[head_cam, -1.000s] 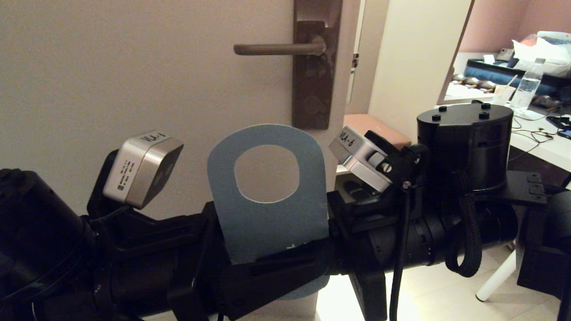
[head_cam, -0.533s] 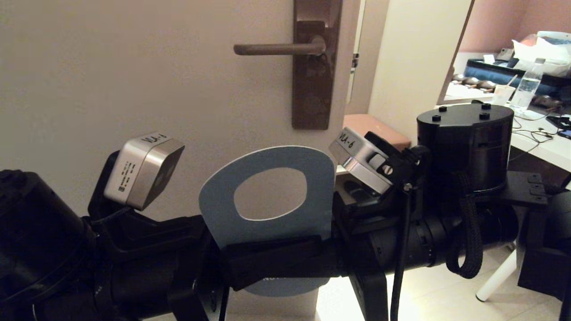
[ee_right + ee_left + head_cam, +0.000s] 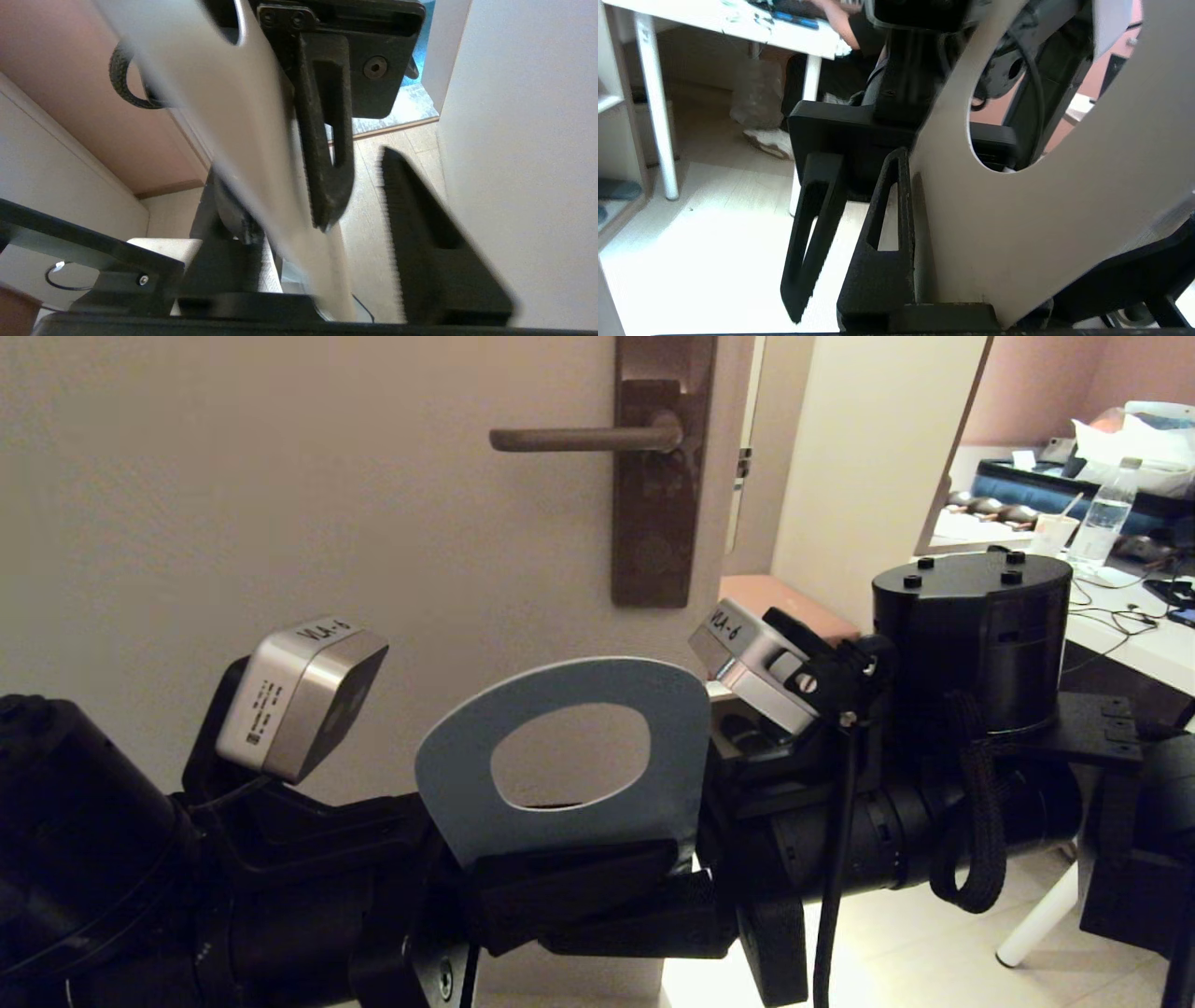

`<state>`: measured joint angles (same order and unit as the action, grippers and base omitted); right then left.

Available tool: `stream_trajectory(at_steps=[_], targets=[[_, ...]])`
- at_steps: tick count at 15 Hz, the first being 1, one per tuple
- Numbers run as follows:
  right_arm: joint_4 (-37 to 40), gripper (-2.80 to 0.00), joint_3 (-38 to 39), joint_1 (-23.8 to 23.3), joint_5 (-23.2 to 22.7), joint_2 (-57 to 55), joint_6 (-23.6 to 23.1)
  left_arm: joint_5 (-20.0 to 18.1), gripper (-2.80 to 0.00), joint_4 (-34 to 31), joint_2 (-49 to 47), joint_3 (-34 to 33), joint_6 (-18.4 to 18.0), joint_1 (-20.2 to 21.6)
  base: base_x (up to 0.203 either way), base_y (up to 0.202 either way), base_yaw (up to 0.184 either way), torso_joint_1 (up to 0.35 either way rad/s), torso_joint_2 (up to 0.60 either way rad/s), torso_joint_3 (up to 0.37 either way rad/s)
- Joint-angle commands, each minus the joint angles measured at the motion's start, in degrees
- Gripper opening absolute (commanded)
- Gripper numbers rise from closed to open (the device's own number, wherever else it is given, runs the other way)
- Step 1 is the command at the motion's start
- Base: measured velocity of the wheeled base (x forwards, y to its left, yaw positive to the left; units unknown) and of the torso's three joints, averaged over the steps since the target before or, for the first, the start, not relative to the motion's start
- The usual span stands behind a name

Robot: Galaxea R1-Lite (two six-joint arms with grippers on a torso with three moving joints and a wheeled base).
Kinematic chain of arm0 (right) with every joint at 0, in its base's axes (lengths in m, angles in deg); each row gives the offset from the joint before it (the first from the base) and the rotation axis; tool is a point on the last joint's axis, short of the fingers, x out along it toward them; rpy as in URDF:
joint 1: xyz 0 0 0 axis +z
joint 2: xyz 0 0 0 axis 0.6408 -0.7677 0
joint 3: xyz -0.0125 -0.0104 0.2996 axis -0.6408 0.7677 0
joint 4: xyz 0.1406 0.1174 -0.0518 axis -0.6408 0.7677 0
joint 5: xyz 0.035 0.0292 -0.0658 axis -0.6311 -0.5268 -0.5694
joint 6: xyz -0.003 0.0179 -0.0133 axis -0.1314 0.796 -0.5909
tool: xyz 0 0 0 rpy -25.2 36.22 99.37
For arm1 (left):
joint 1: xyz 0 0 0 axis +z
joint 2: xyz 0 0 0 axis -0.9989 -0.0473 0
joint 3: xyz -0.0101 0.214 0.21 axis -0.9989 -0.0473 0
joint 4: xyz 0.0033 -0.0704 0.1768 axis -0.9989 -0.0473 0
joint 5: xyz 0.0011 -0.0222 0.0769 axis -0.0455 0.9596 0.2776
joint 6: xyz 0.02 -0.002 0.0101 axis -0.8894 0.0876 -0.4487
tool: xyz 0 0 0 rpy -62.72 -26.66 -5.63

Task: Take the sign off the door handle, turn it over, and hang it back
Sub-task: Hand it to the other hand, then hang the sign back with the other side facing out

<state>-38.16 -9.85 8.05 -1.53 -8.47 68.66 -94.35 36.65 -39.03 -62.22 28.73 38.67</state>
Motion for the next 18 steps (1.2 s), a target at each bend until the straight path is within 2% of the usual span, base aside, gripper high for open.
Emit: stream_trajectory(at_steps=[1,6,9,14,18], targets=[[-0.04,0.0,0.12,-0.09,-0.21,-0.08,-0.02,-0.15,-2.8,0.38,-0.04,-0.05,0.15,0.01,0.0,0.0,0.0,0.0,0.0,0.0],[-0.13,0.0,3.96,-0.37,-0.04,0.99,-0.24,0.03,-2.8,0.38,0.04,0.05,0.15,1.32,0.0,0.0,0.0,0.0,0.0,0.0],[-0.15,0.0,7.35,-2.19,-0.04,2.34,-0.29,0.03,-2.8,0.38,0.37,0.13,0.0,3.06,0.0,0.0,0.0,0.0,0.0,0.0],[-0.22,0.0,11.79,-9.19,0.2,5.65,-0.67,0.11,-2.8,0.38,0.49,-0.13,-0.43,7.3,0.0,0.0,0.0,0.0,0.0,0.0],[-0.14,0.0,15.86,-14.65,1.42,9.27,-3.24,0.2,-2.8,0.38,0.58,-0.39,-0.56,8.89,0.0,0.0,0.0,0.0,0.0,0.0]])
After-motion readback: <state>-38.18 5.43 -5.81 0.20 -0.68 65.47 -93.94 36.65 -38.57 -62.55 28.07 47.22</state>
